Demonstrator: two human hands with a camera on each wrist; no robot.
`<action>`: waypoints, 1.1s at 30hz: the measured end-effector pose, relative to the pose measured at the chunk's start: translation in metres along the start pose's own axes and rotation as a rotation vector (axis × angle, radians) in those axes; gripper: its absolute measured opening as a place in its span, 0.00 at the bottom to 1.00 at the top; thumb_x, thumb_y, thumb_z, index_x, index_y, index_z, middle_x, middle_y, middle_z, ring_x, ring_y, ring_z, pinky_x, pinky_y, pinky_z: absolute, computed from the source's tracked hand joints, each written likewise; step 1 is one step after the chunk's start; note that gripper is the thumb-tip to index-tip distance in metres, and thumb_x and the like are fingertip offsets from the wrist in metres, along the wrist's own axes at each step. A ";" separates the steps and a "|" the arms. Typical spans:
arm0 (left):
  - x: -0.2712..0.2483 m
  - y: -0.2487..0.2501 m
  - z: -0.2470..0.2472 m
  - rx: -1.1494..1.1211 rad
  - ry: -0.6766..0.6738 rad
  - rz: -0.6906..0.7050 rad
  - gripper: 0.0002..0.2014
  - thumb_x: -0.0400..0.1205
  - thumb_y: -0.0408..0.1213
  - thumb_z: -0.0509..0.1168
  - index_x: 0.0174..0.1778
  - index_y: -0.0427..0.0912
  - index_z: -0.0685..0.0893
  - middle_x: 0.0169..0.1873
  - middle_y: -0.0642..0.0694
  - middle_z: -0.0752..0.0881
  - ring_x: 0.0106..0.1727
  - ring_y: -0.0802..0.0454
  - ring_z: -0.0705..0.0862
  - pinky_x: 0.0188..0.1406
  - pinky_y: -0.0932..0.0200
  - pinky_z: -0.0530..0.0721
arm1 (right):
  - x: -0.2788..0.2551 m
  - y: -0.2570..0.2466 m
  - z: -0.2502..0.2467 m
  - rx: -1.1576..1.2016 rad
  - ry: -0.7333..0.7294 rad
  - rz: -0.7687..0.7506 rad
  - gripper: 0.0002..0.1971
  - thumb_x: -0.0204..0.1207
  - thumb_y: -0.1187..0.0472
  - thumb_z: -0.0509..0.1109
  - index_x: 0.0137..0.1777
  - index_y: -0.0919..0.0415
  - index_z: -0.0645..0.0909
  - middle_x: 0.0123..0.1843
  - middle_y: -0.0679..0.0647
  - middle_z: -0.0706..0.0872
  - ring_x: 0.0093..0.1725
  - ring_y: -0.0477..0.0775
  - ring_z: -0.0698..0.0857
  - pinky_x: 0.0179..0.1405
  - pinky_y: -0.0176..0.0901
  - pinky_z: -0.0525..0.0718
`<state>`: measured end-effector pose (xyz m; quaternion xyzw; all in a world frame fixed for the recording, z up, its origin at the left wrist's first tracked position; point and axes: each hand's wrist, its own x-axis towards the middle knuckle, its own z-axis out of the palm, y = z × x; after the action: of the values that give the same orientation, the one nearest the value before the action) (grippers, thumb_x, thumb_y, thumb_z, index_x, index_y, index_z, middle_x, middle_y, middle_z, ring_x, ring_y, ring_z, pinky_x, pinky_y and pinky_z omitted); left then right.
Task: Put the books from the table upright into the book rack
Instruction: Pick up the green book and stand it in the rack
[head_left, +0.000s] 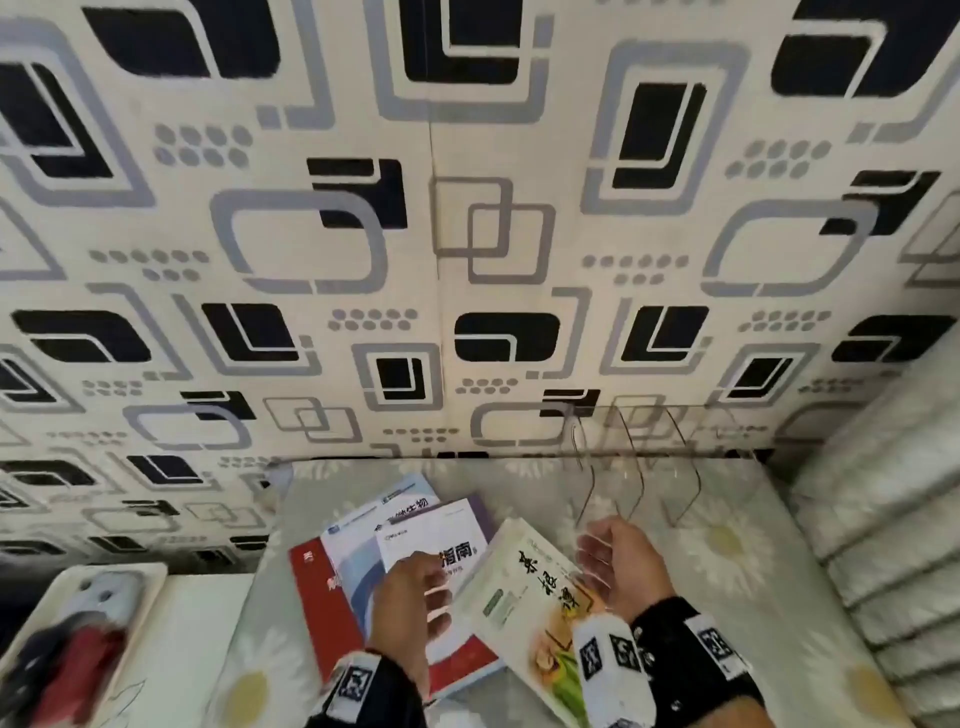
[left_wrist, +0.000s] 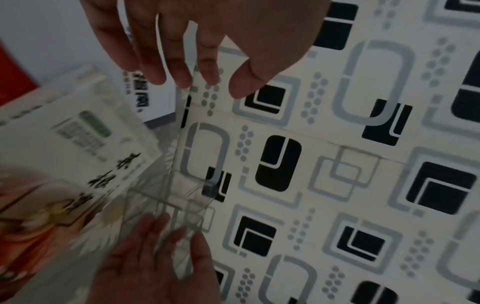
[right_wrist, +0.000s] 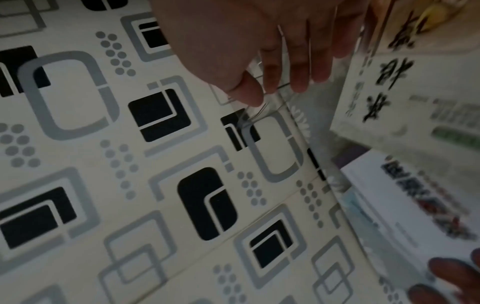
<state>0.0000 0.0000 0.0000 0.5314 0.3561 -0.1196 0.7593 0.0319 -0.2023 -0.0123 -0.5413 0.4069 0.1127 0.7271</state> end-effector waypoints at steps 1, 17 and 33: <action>0.007 -0.012 -0.002 -0.013 -0.022 0.013 0.03 0.77 0.37 0.62 0.40 0.41 0.79 0.40 0.42 0.82 0.41 0.44 0.79 0.39 0.53 0.74 | 0.011 0.010 -0.003 0.001 -0.002 -0.031 0.03 0.75 0.64 0.67 0.41 0.62 0.81 0.36 0.56 0.84 0.40 0.57 0.80 0.47 0.50 0.76; 0.050 -0.135 -0.004 -0.161 -0.253 0.458 0.12 0.73 0.21 0.58 0.29 0.42 0.74 0.29 0.42 0.77 0.33 0.47 0.76 0.36 0.54 0.74 | 0.104 0.083 -0.013 -0.350 0.076 -0.502 0.11 0.64 0.56 0.71 0.24 0.58 0.86 0.34 0.54 0.89 0.45 0.64 0.90 0.52 0.62 0.88; 0.017 -0.165 0.000 -0.159 -0.308 -0.032 0.07 0.75 0.36 0.60 0.45 0.39 0.80 0.44 0.41 0.84 0.53 0.43 0.82 0.61 0.50 0.78 | 0.072 0.098 -0.021 -0.902 -0.019 -0.587 0.15 0.87 0.59 0.57 0.65 0.62 0.81 0.63 0.60 0.86 0.60 0.61 0.85 0.54 0.43 0.80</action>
<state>-0.0801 -0.0639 -0.1308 0.4393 0.2521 -0.1830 0.8426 0.0087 -0.2020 -0.1335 -0.8898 0.1431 0.0735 0.4271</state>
